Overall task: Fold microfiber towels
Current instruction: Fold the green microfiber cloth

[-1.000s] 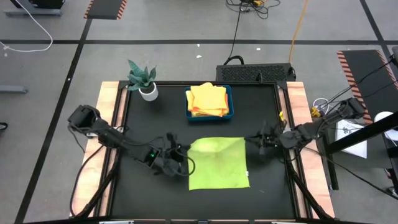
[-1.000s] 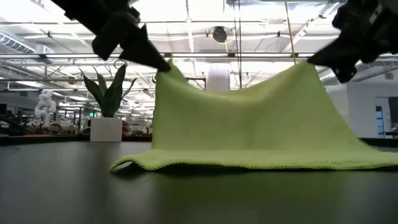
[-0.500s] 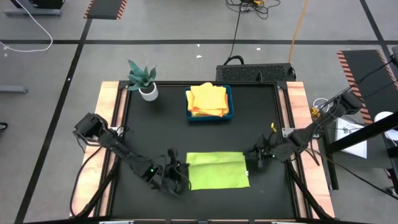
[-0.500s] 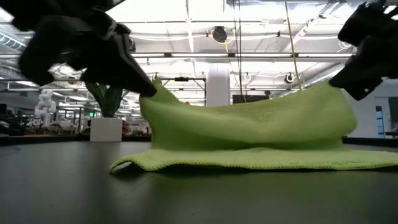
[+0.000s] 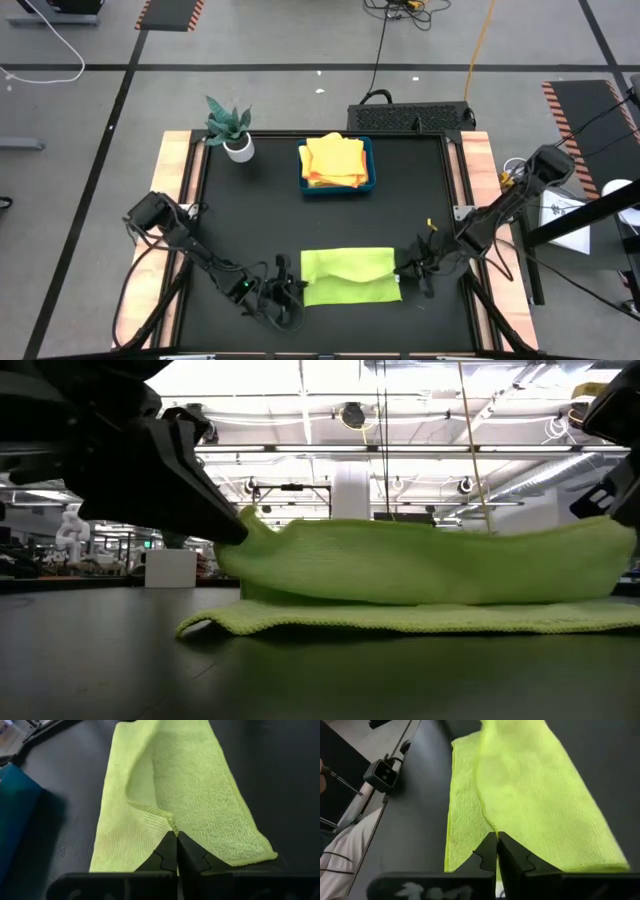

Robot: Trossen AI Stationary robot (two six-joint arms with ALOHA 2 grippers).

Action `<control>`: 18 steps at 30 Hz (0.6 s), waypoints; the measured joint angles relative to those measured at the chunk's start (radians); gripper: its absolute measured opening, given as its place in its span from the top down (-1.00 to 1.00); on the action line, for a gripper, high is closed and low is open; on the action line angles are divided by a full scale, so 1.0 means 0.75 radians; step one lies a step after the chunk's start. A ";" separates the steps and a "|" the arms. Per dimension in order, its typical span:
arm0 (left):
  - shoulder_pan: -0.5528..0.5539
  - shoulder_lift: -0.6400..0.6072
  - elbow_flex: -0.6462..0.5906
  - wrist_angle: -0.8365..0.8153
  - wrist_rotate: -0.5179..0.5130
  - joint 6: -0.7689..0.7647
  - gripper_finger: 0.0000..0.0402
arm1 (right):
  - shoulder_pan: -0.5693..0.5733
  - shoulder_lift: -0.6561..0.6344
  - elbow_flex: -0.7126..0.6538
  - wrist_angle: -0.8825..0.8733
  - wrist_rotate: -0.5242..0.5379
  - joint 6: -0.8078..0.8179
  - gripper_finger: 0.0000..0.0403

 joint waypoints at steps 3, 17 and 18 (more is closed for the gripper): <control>-0.008 0.000 0.000 0.005 0.003 0.004 1.00 | 0.018 0.025 0.000 0.012 -0.002 0.014 1.00; -0.053 0.000 0.000 0.010 0.065 0.001 1.00 | 0.142 0.032 0.000 0.095 -0.035 0.028 1.00; -0.053 0.000 0.000 0.011 0.079 -0.005 0.99 | 0.150 0.032 0.000 0.098 -0.035 0.027 1.00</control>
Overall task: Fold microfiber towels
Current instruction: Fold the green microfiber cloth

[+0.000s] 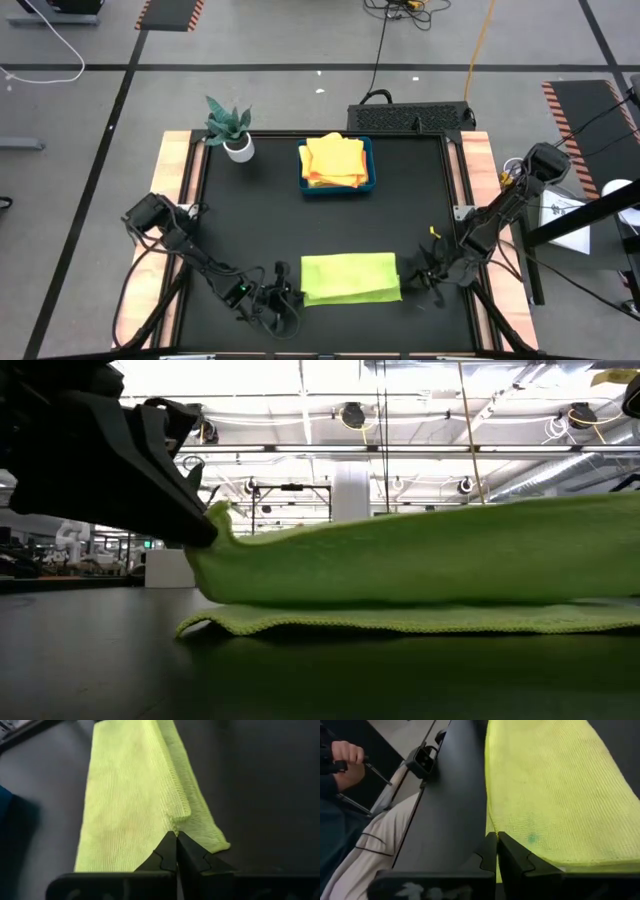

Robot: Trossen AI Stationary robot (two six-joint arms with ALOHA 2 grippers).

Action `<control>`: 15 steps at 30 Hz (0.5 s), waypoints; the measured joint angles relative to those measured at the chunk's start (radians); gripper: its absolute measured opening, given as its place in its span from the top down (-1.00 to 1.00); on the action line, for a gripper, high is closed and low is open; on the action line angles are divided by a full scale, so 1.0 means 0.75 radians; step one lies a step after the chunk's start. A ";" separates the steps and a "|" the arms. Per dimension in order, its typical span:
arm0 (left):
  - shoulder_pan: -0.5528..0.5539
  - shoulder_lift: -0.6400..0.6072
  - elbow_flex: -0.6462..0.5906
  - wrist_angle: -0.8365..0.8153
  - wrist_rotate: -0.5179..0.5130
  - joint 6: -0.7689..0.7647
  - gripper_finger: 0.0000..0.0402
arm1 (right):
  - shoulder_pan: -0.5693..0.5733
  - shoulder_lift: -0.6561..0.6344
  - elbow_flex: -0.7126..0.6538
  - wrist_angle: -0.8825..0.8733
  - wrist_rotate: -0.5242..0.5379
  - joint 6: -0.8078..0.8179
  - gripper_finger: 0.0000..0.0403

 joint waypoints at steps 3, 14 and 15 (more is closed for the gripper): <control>0.005 0.000 0.000 0.005 0.044 -0.023 0.96 | 0.017 0.001 0.000 -0.004 0.000 0.019 1.00; 0.026 0.000 0.000 0.074 0.225 -0.016 0.71 | 0.028 0.002 0.000 -0.003 -0.108 0.070 0.76; 0.026 0.000 0.000 0.074 0.231 -0.016 0.67 | 0.028 0.002 0.000 -0.003 -0.116 0.078 0.72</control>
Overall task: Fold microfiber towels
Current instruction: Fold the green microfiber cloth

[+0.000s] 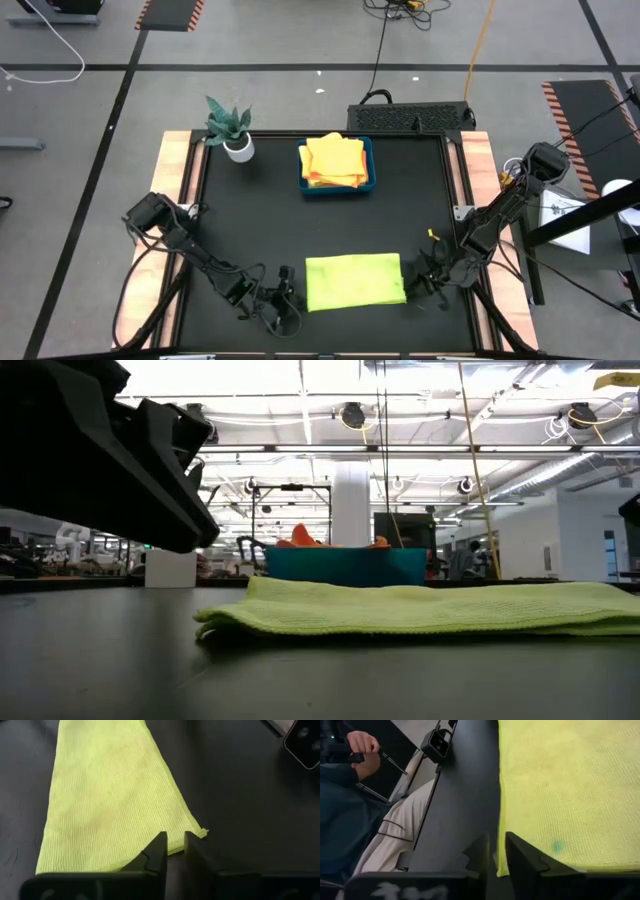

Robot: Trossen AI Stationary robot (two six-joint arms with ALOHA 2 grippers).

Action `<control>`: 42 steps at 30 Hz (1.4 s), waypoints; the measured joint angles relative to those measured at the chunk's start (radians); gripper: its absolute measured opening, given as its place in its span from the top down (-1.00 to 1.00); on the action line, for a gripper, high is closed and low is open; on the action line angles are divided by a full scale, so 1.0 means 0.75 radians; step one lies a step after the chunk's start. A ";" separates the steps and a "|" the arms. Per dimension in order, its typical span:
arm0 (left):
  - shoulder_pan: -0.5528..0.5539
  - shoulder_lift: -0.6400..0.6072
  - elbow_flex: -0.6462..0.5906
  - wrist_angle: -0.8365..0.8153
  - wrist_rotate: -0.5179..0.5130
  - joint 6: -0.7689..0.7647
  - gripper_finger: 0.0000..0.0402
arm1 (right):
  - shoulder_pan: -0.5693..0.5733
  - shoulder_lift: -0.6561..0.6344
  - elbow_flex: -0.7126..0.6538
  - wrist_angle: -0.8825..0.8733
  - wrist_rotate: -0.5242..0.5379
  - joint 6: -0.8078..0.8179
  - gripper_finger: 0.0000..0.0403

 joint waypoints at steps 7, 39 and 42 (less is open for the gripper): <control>0.000 -0.010 0.000 0.079 -0.040 0.014 0.47 | -0.004 0.000 0.000 0.000 -0.001 0.007 0.39; 0.359 -0.018 0.002 0.445 0.284 -0.037 0.29 | -0.691 -0.004 0.001 -0.194 -0.338 -0.185 -0.15; 0.365 -0.018 0.002 0.448 0.278 -0.034 0.07 | -0.709 -0.009 0.001 -0.278 -0.369 -0.170 -0.16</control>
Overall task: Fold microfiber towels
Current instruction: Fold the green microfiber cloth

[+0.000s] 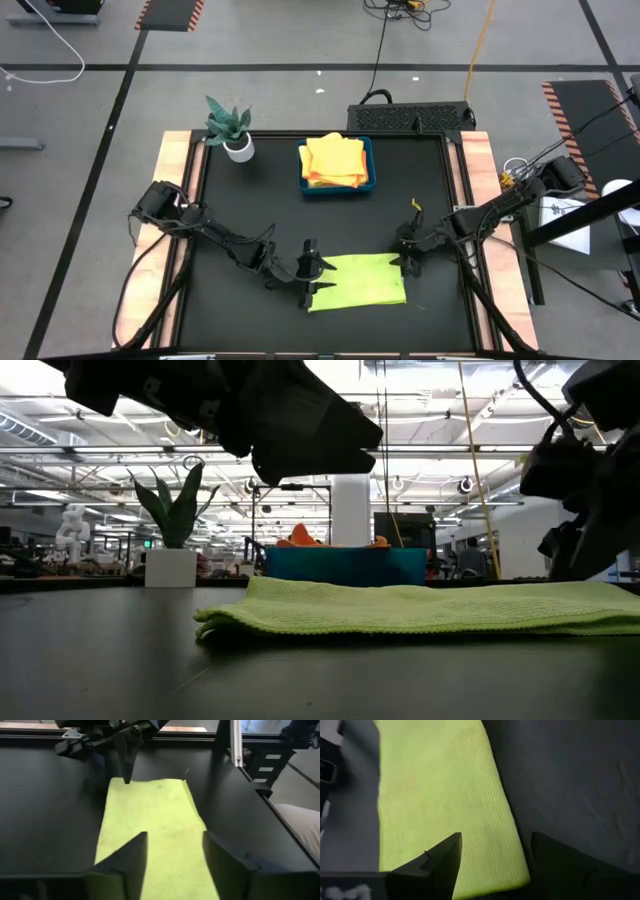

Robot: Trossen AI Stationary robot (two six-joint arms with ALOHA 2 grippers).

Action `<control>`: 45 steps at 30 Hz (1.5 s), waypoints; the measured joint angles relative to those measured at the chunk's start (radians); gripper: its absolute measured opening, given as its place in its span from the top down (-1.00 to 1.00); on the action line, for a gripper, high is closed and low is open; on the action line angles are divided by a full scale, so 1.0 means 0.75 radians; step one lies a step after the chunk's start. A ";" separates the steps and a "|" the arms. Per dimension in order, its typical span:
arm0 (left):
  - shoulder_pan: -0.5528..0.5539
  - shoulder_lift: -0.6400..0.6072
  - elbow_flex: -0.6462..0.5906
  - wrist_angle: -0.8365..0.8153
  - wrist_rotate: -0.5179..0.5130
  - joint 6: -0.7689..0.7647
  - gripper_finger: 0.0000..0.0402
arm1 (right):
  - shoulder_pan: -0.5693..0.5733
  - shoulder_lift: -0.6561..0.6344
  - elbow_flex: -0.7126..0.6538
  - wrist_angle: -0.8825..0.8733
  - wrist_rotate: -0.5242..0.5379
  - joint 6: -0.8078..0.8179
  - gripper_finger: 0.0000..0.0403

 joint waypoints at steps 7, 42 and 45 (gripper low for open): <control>0.004 0.000 0.000 0.009 -0.030 -0.005 -0.38 | -0.009 -0.064 0.000 -0.156 -0.008 0.026 -0.16; 0.320 0.355 0.529 -0.124 0.213 -0.006 -0.49 | -0.007 -0.219 0.001 -0.015 0.010 -0.119 0.99; 0.356 0.402 0.634 -0.211 0.227 -0.001 -0.49 | -0.007 -0.221 0.000 -0.001 0.009 -0.137 1.00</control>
